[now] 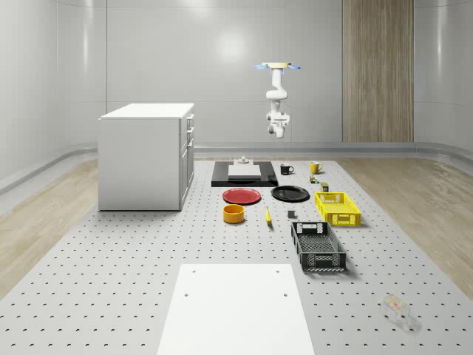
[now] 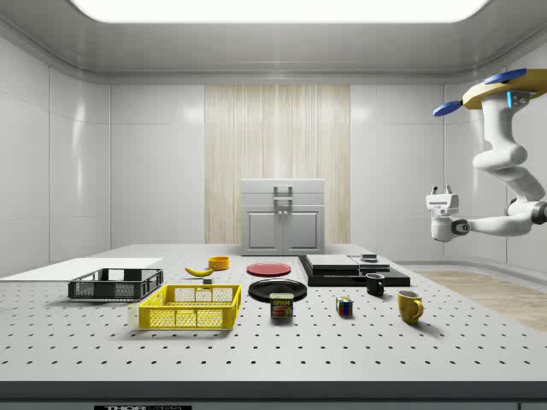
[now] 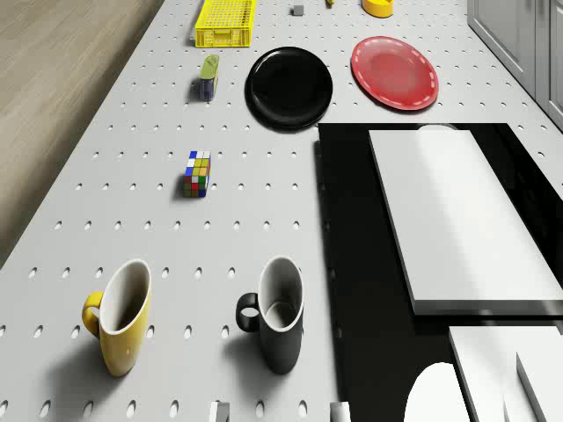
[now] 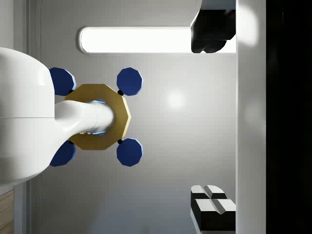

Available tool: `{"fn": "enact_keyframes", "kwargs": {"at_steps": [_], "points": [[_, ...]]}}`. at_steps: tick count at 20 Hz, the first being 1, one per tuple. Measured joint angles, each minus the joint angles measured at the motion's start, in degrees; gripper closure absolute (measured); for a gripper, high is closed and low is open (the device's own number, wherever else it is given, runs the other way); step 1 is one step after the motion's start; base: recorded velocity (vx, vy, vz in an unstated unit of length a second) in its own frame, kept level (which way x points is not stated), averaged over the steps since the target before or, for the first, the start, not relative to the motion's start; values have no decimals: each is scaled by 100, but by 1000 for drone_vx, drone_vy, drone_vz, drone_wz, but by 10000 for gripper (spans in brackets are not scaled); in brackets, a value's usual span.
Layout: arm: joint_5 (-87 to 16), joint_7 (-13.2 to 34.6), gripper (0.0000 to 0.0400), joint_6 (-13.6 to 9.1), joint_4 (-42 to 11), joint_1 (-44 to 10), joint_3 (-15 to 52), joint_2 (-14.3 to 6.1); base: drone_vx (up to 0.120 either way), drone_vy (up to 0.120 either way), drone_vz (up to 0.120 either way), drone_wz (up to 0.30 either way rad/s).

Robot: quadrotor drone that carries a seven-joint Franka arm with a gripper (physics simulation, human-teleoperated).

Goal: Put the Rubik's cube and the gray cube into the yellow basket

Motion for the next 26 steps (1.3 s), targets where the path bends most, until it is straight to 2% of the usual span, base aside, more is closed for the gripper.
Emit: {"fn": "enact_keyframes", "kwargs": {"at_steps": [5, 12, 18, 26], "points": [[5, -8, 0, -480, 609, -13, 7, 106, 0, 104, 0, 0], [10, -13, 0, -927, 1351, -26, 14, 370, 120, 120, 0, 0], [12, -16, 0, -1069, 1621, -33, 19, 471, 120, 120, 0, 0], [14, -18, 0, -1090, 1693, -39, 23, 488, 120, 120, 0, 0]]}}
